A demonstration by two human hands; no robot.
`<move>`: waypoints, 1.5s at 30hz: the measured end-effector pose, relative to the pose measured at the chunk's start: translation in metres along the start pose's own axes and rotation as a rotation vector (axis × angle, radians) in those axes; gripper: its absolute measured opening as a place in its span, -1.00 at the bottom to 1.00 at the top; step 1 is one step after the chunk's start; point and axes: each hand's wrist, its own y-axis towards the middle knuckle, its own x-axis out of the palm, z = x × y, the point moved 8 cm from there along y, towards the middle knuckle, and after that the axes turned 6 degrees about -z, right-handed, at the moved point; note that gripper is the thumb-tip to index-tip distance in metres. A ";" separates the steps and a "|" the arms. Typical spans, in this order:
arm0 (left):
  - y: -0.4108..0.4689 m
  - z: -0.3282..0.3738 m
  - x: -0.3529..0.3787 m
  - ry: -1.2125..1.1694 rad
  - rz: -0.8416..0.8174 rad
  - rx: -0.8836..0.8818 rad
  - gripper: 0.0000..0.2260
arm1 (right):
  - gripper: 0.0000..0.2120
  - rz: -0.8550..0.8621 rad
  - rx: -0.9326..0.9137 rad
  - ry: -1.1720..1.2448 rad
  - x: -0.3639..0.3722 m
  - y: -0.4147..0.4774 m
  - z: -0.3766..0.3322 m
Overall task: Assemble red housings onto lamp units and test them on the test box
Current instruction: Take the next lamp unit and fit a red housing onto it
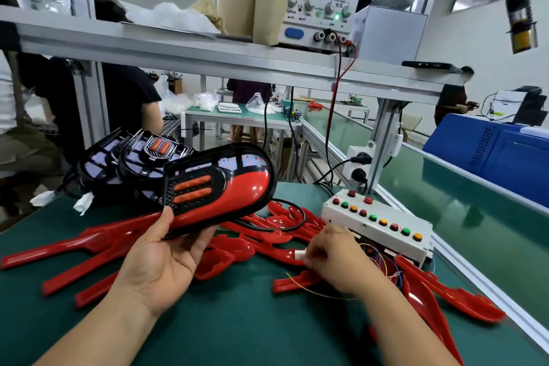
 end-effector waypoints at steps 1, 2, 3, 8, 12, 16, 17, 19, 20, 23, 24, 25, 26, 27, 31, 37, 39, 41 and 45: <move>0.001 0.001 -0.001 -0.003 0.001 0.005 -0.65 | -0.90 0.010 -0.012 0.075 -0.003 -0.002 0.001; 0.001 0.002 -0.002 -0.007 0.004 0.009 -0.65 | -0.86 0.020 -0.023 0.175 -0.007 -0.004 0.002; 0.001 0.002 -0.003 -0.012 0.004 0.011 -0.65 | -0.85 0.043 -0.027 0.298 -0.011 -0.006 0.003; 0.002 0.005 -0.005 0.002 -0.034 -0.001 -0.59 | -0.77 0.340 0.017 0.627 -0.033 -0.011 0.013; 0.002 -0.001 -0.001 0.059 -0.108 -0.044 -0.56 | -0.77 0.590 0.036 0.815 -0.044 -0.018 0.024; 0.004 -0.006 -0.003 0.083 -0.115 -0.068 -0.49 | -0.79 0.571 0.142 1.176 -0.035 -0.018 0.036; 0.005 -0.006 -0.004 0.083 -0.112 -0.061 -0.46 | -0.78 0.538 0.168 1.281 -0.033 -0.017 0.038; 0.006 -0.005 -0.005 0.067 -0.107 -0.048 -0.43 | -0.73 0.440 0.172 1.493 -0.030 -0.014 0.036; 0.006 -0.004 -0.005 0.057 -0.105 -0.042 -0.43 | -0.70 0.392 0.159 1.549 -0.029 -0.013 0.033; 0.007 0.000 -0.008 0.026 -0.081 -0.023 -0.42 | -0.69 0.370 0.150 1.520 -0.030 -0.012 0.031; 0.007 0.001 -0.009 0.031 -0.074 -0.020 -0.40 | -0.71 0.404 0.166 1.502 -0.032 -0.013 0.033; 0.007 0.002 -0.010 0.047 -0.073 -0.024 -0.40 | -0.72 0.456 0.188 1.500 -0.035 -0.015 0.037; 0.007 0.002 -0.010 0.068 -0.076 -0.034 -0.39 | -0.72 0.528 0.210 1.526 -0.039 -0.019 0.043; 0.006 0.001 -0.010 0.094 -0.079 -0.046 -0.39 | -0.73 0.606 0.227 1.568 -0.044 -0.023 0.050; 0.002 -0.009 -0.005 0.246 -0.110 -0.083 -0.46 | -0.71 0.757 0.172 1.789 -0.056 -0.031 0.061; -0.008 -0.038 0.009 0.444 -0.226 -0.175 -0.42 | -0.61 0.545 -0.059 1.557 -0.044 -0.017 0.008; -0.010 -0.044 0.014 0.455 -0.263 -0.197 -0.39 | -0.60 0.543 -0.081 1.385 -0.041 -0.018 -0.003; -0.012 -0.047 0.017 0.461 -0.291 -0.201 -0.38 | -0.65 0.553 -0.052 1.282 -0.039 -0.020 -0.007; -0.011 -0.047 0.017 0.477 -0.298 -0.179 -0.39 | -0.70 0.628 0.022 0.996 -0.040 -0.025 -0.009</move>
